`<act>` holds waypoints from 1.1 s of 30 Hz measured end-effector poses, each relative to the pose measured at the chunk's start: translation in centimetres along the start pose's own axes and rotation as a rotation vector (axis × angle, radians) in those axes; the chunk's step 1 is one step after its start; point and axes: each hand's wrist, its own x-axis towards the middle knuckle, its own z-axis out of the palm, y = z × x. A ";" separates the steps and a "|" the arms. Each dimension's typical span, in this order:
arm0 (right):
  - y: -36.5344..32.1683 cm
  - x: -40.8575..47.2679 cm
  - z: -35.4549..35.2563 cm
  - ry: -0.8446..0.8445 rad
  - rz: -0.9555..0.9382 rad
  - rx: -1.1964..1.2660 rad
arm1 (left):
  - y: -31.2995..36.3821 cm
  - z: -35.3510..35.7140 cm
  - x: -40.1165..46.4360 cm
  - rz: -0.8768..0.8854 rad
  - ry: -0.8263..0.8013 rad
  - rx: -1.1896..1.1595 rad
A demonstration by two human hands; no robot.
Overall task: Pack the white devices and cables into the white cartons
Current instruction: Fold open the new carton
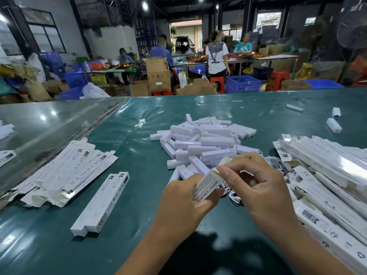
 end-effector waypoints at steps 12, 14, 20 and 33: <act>0.2 0.4 -0.1 -0.238 0.555 0.649 | 0.3 -0.5 -0.2 0.069 -0.127 -0.013; 0.1 0.3 -0.1 -0.313 0.540 0.681 | 0.4 -0.4 -0.3 0.116 -0.124 0.013; 0.5 -0.2 0.3 -0.282 0.371 0.316 | 0.4 -0.3 -0.3 0.107 -0.179 0.150; 1.1 -0.5 0.6 -0.303 0.203 0.004 | 0.5 -0.6 -0.4 0.091 -0.219 0.265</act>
